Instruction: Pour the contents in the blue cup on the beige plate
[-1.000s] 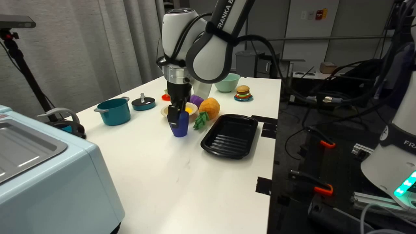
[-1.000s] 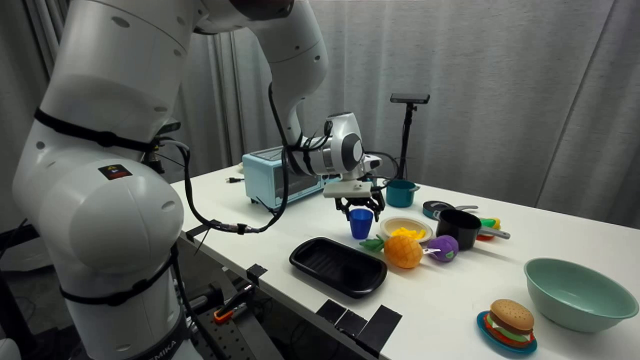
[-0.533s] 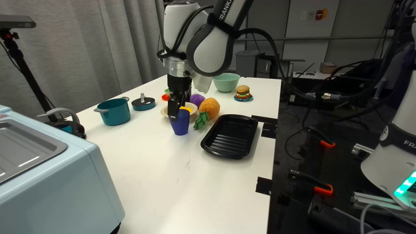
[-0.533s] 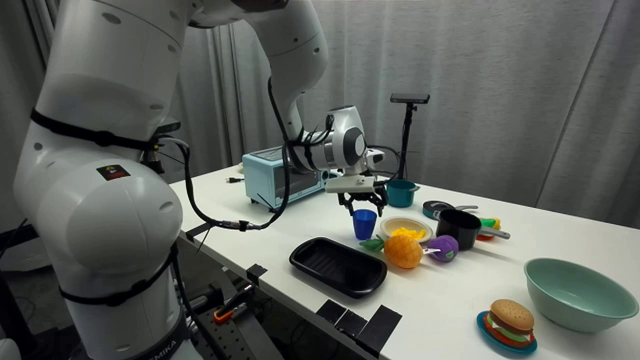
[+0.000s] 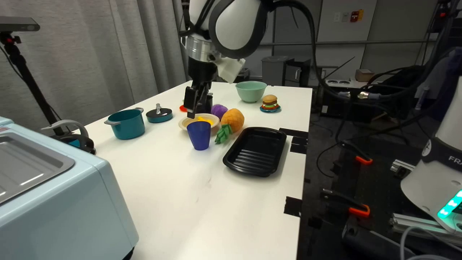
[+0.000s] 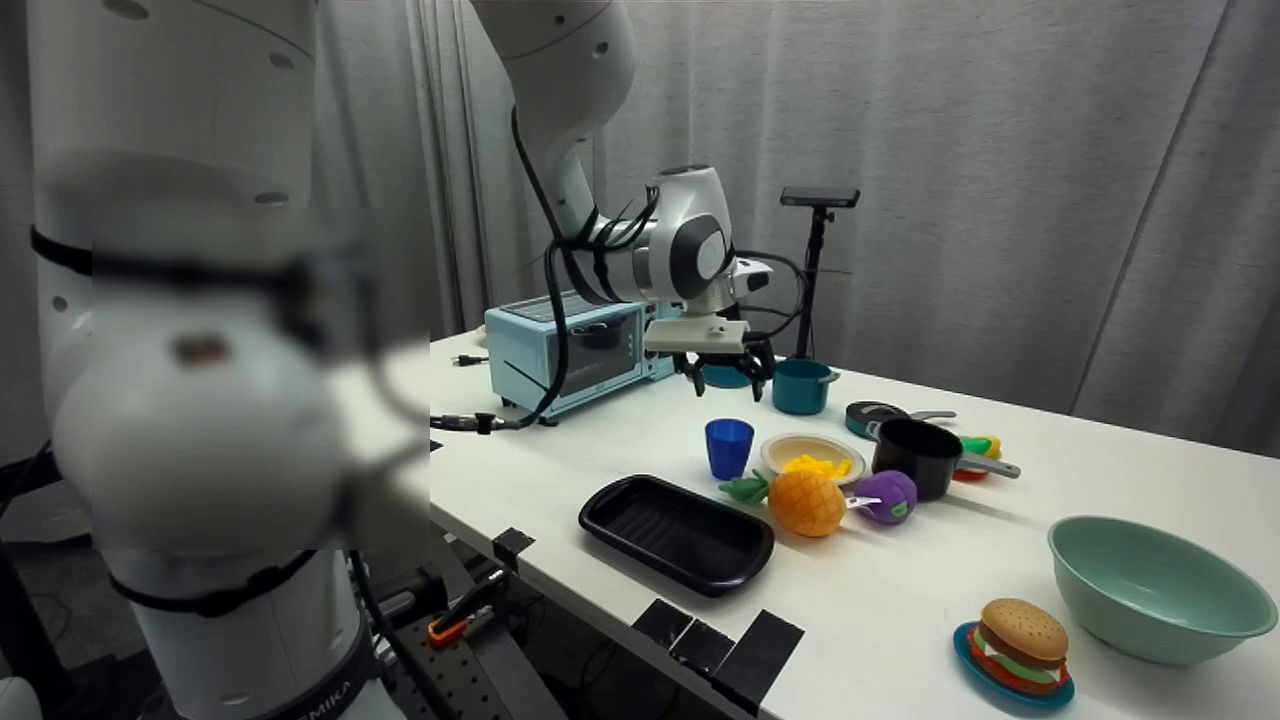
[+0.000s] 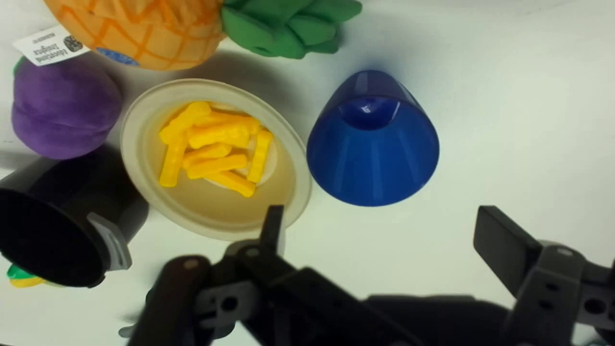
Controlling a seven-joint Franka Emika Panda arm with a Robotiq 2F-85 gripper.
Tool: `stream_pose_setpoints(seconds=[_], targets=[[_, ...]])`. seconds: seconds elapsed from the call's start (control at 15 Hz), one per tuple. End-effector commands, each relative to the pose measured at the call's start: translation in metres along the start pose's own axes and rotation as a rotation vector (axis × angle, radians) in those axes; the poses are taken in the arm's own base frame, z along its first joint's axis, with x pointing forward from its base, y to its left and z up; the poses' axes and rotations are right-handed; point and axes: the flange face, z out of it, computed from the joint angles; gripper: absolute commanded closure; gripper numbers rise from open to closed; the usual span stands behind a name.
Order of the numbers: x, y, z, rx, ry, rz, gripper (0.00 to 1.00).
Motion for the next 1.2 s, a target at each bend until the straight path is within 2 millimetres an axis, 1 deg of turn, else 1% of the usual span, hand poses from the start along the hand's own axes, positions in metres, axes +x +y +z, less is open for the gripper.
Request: stream_pose_setpoints(seconds=[0.0, 0.33, 0.53, 0.6, 0.8, 1.13], targets=[[-0.014, 0.007, -0.037, 0.019, 0.021, 0.024, 0.0], [-0.024, 0.021, -0.068, 0.008, 0.063, 0.067, 0.0], [-0.035, 0.02, -0.08, 0.027, 0.066, 0.072, 0.0], [-0.021, 0.022, -0.064, 0.01, 0.07, 0.081, 0.0], [-0.028, 0.02, -0.072, 0.019, 0.073, 0.079, 0.0], [-0.03, 0.019, -0.072, 0.019, 0.071, 0.078, 0.0]])
